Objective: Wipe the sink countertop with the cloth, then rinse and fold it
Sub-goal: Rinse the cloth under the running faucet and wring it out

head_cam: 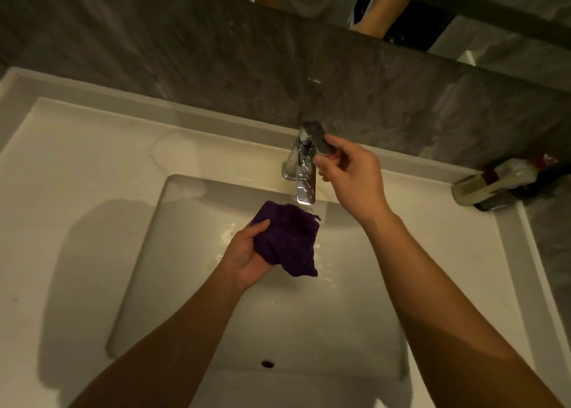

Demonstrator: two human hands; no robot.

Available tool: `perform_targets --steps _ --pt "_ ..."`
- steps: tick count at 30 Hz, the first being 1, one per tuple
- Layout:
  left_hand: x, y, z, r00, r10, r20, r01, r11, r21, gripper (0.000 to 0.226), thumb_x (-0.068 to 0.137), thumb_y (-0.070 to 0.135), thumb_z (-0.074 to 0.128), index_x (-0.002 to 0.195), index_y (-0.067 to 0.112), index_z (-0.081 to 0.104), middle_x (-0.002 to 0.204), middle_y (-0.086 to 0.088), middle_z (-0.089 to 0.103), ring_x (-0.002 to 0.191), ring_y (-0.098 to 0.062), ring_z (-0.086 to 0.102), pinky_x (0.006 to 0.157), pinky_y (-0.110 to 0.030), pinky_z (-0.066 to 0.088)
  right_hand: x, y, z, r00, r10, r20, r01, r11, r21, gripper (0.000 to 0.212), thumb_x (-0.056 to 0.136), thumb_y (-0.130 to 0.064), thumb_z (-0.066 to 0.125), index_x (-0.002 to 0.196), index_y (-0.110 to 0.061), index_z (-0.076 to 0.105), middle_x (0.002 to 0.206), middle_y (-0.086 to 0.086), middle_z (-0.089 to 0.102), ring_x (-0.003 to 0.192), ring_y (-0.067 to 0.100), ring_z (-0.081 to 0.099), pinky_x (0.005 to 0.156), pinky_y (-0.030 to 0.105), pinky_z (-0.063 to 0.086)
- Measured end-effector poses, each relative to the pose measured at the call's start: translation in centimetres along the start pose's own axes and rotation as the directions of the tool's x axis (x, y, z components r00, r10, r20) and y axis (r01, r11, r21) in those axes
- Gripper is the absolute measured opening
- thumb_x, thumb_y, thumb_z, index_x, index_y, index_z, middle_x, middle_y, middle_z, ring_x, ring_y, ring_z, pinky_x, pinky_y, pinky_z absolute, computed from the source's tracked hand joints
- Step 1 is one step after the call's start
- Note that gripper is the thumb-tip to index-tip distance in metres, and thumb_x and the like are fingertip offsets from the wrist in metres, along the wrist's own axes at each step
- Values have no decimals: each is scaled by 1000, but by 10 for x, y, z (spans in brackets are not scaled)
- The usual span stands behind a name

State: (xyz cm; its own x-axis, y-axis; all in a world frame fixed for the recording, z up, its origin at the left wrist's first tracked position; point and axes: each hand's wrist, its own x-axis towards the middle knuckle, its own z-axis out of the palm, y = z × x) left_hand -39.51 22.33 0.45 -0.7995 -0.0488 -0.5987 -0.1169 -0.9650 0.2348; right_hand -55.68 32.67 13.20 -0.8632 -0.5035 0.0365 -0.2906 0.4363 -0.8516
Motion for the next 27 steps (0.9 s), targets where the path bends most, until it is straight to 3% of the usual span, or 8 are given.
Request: perform_targets --steps 9,13,15,17,19,21,23,27 --pt "13 -15 3 1000 2 4 -1 1000 -25 51 99 19 59 149 11 48 149 -23 53 133 -43 55 101 -56 51 8 3 -2 996 -40 -78 46 996 73 29 100 -20 66 128 -15 66 97 7 74 80 19 73 72 33 63" --pt "16 -19 -1 1000 -21 5 21 1000 0 50 101 26 58 149 15 48 152 -19 51 138 -40 50 111 -59 42 -50 53 11 886 316 -339 -277 948 159 22 100 -37 61 105 -17 64 90 2 67 84 29 65 73 41 56" --pt "16 -21 -1 1000 -14 1 14 1000 25 47 102 28 55 148 17 50 150 -19 54 138 -40 51 113 -60 39 -86 82 29 738 675 -25 -649 719 250 52 92 -67 60 121 -24 60 112 0 67 103 25 64 86 39 52" --pt "15 -22 2 1000 6 -5 -6 997 73 44 103 30 53 146 19 51 146 -18 58 136 -40 53 114 -62 38 -107 93 44 531 740 413 -835 374 403 58 88 -75 56 130 -35 61 127 2 71 115 30 67 88 48 57" --pt "14 -19 7 998 33 -58 -19 976 216 41 104 34 50 141 18 57 138 -17 65 128 -39 61 106 -58 48 -112 98 51 555 649 520 -796 234 558 42 100 -56 54 130 -31 65 127 8 74 116 34 70 85 51 60" --pt "16 -12 12 980 170 -102 -94 854 512 32 105 32 48 126 17 68 123 -14 73 118 -36 67 94 -47 56 -107 99 58 633 667 393 -737 363 570 28 107 -38 50 124 -27 68 123 10 75 110 35 73 85 56 62" --pt "21 -6 13 930 360 -73 -159 571 805 25 104 17 48 107 17 72 111 -8 75 110 -33 69 91 -37 56 -104 100 67 649 712 267 -726 475 497 25 109 -30 46 117 -26 70 116 9 77 105 34 74 90 61 59" --pt "16 -14 32 840 543 8 -92 127 988 27 92 -3 46 101 12 66 103 -5 69 89 -19 61 73 -18 45 -96 99 80 549 788 278 -736 298 607 28 109 -28 45 121 -19 69 117 13 76 106 33 73 98 55 56"
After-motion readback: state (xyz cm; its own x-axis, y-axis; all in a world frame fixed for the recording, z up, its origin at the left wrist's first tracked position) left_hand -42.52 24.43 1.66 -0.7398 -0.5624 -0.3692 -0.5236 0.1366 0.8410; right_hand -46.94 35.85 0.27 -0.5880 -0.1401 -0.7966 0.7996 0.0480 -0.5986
